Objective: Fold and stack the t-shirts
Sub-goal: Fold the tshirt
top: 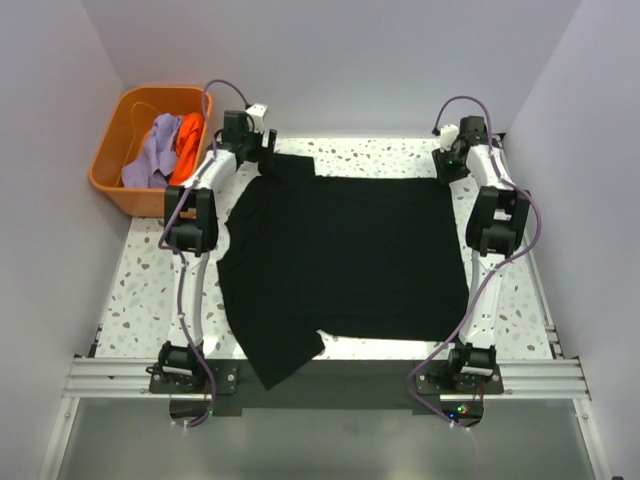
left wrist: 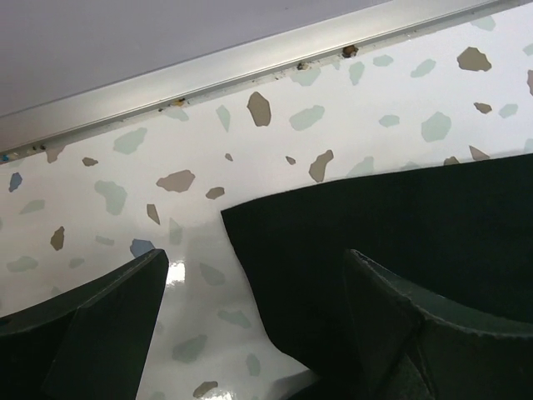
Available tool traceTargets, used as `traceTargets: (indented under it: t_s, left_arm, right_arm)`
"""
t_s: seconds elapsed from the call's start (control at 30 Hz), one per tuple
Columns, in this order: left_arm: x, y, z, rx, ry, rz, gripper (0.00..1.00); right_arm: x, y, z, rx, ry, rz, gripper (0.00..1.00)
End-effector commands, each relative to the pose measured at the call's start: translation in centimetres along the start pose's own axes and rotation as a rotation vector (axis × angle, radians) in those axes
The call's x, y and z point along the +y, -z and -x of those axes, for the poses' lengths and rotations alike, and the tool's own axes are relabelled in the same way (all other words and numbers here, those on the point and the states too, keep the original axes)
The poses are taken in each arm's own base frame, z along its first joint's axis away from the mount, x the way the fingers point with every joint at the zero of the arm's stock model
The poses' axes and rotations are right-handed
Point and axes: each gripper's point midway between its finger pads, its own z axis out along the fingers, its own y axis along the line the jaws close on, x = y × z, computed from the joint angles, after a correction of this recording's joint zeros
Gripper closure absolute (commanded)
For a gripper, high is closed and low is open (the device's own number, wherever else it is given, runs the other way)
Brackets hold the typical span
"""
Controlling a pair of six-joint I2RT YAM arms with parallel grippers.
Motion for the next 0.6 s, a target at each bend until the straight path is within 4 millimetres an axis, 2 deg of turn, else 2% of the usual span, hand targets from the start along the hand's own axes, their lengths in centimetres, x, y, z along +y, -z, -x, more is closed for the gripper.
traceTargets:
  t_s: [0.0,0.03,0.13,0.27,0.37,0.57]
  left_arm:
    - [2.0,-0.4,2.2,-0.071,0.011,0.058,0.09]
    - [2.0,-0.7,1.9,-0.067,0.013,0.061,0.09]
    - [2.1,-1.3,1.3,-0.054,0.008,0.061,0.11]
    - [1.6,-1.9,0.8,-0.049,0.006,0.035,0.12]
    - [1.3,-2.3,0.8,-0.047,0.007,0.013,0.16]
    - [0.0,-3.2,0.8,-0.058,-0.027,-0.026,0.28]
  right_arm:
    - [0.0,-0.7,-0.1,-0.004,0.029,0.03,0.7]
    - [0.1,-0.7,-0.2,0.002,0.034,0.032,0.76]
    - [0.2,-0.5,-0.5,0.01,0.052,0.043,0.83]
    - [0.3,-0.2,-0.9,0.019,0.073,0.048,0.99]
    - [0.4,0.2,-1.2,0.026,0.084,0.05,1.0]
    - [0.6,1.1,-1.3,0.026,0.092,0.054,1.0]
